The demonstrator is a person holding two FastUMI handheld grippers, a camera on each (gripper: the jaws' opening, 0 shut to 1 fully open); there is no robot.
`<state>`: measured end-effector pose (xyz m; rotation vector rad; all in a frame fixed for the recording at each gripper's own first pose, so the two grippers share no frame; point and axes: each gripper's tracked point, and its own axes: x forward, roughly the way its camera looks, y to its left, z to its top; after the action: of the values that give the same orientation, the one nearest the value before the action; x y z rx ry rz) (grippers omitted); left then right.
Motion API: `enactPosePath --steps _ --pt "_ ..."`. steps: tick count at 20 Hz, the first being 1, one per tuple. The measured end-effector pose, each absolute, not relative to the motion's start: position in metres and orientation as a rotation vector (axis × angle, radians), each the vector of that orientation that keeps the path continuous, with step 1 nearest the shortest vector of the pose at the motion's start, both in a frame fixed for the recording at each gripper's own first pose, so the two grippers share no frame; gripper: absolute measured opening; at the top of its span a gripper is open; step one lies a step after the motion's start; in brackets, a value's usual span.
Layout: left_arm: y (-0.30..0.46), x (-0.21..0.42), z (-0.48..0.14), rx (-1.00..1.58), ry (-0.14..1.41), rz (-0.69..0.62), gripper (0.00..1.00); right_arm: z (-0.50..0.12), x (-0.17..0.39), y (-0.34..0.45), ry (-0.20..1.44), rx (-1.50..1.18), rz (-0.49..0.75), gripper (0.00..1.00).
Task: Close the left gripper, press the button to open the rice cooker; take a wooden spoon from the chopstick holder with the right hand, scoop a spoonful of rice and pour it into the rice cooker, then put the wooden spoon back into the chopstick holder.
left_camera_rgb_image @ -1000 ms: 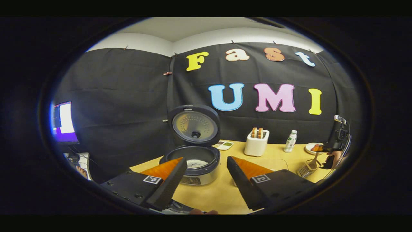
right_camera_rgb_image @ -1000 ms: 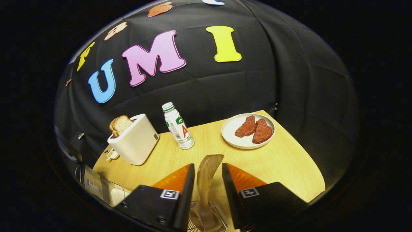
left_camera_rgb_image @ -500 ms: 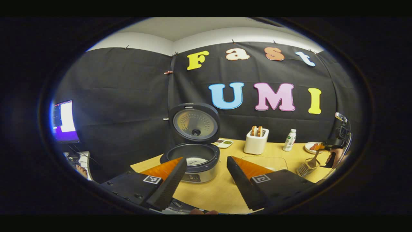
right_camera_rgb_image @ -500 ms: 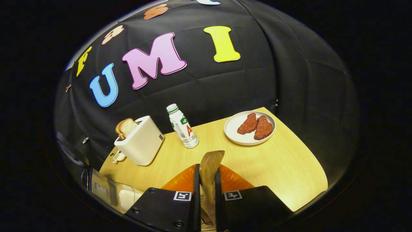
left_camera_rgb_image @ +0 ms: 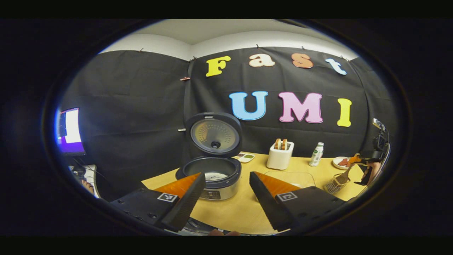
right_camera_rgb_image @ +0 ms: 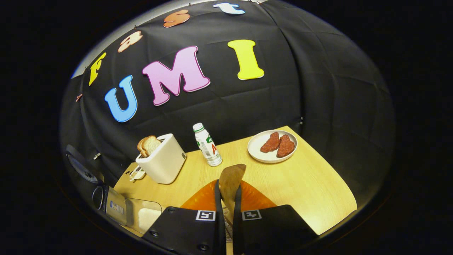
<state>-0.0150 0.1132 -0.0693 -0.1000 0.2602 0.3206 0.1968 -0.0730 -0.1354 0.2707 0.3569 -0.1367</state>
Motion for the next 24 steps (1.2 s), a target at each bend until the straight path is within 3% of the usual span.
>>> enactPosePath --steps 6,13,18,24 --pt "0.123 -0.022 -0.069 -0.113 0.251 0.315 0.86 -0.075 0.184 -0.049 0.201 0.238 -0.111 0.10" --pt "0.138 -0.028 -0.072 -0.124 0.248 0.300 0.86 -0.044 0.182 0.053 0.190 0.342 0.050 0.10" --pt "0.153 -0.031 -0.076 -0.116 0.245 0.299 0.86 -0.070 0.192 0.133 0.252 0.331 0.154 0.10" --pt "0.173 -0.030 -0.078 -0.130 0.247 0.299 0.86 -0.143 0.202 0.168 0.368 0.231 0.155 0.10"
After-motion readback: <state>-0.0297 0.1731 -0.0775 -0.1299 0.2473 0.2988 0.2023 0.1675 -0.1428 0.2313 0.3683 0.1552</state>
